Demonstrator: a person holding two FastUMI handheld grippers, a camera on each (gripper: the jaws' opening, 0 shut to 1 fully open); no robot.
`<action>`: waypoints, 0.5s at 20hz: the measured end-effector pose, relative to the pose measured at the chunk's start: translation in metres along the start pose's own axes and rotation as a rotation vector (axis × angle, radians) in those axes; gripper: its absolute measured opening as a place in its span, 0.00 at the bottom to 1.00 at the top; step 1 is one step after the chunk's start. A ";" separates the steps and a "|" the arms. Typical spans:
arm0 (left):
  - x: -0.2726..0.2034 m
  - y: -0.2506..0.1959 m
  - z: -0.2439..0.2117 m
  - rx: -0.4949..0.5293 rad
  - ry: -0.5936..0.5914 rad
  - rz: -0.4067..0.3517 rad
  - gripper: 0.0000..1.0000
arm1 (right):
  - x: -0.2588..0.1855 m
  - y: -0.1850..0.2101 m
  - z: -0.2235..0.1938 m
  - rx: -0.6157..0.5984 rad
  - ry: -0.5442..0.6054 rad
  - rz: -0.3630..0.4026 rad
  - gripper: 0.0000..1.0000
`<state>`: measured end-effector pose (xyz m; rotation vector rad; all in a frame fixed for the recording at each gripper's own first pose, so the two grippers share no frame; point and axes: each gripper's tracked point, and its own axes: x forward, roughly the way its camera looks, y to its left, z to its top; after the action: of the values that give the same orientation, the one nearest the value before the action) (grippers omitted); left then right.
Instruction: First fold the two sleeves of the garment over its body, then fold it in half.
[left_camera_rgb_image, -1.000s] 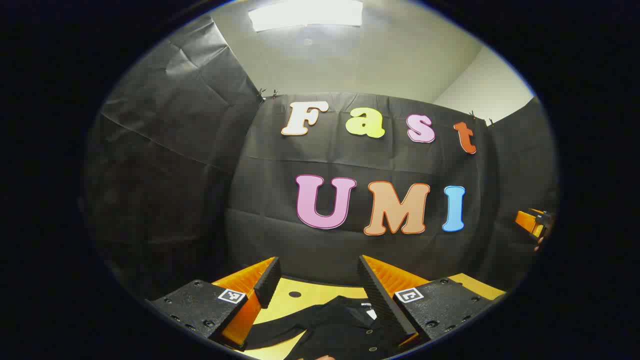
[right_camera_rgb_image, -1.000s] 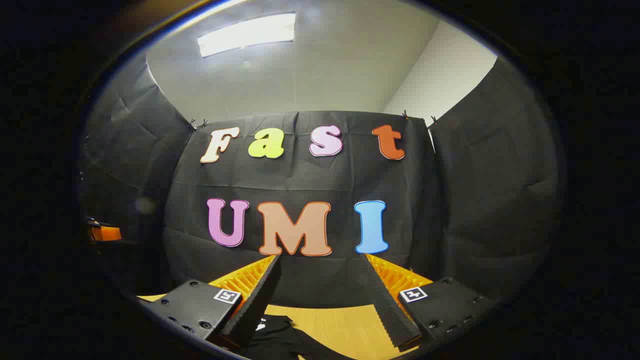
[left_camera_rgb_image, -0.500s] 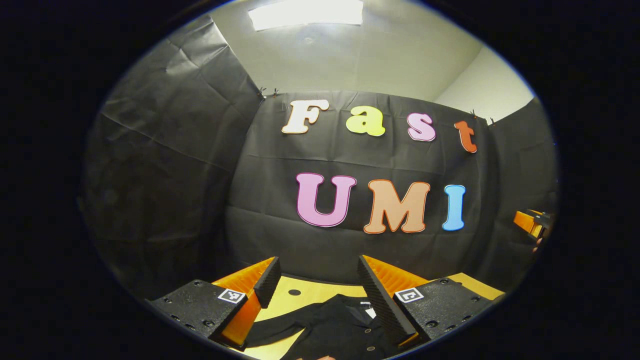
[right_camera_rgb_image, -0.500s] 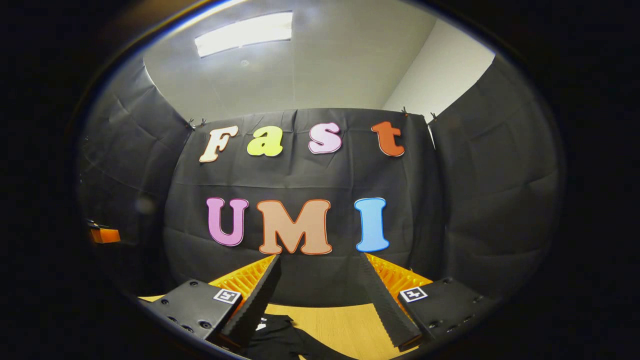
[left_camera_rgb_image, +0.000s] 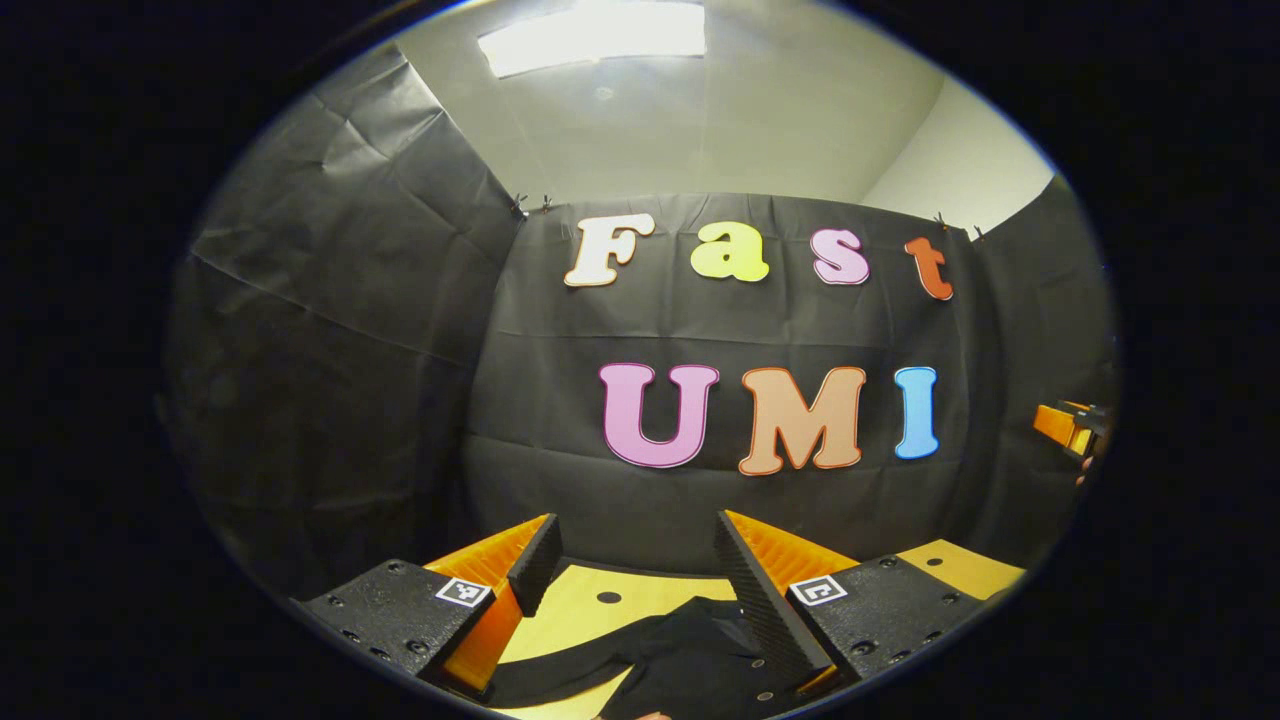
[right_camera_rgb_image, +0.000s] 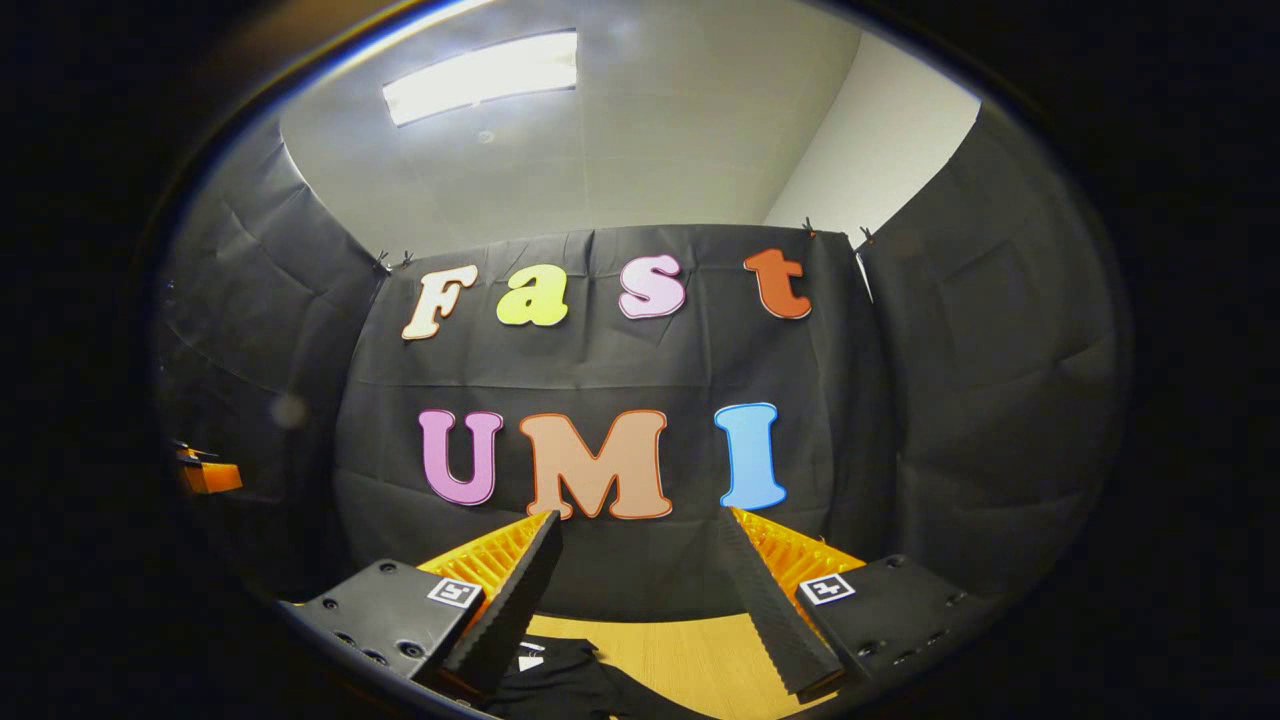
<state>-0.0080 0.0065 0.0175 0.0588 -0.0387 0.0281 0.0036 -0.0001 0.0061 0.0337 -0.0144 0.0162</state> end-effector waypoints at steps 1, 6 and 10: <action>0.000 0.001 0.000 -0.003 -0.001 0.005 0.92 | 0.001 -0.001 -0.001 -0.004 0.005 -0.004 0.99; 0.001 0.003 -0.008 -0.021 0.021 0.013 0.92 | -0.001 -0.002 -0.005 -0.020 0.016 -0.020 0.99; 0.000 0.003 -0.007 -0.027 0.012 0.015 0.93 | -0.003 -0.001 -0.004 -0.021 0.021 -0.023 0.99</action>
<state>-0.0081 0.0101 0.0111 0.0308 -0.0278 0.0429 0.0011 -0.0008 0.0024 0.0122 0.0065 -0.0067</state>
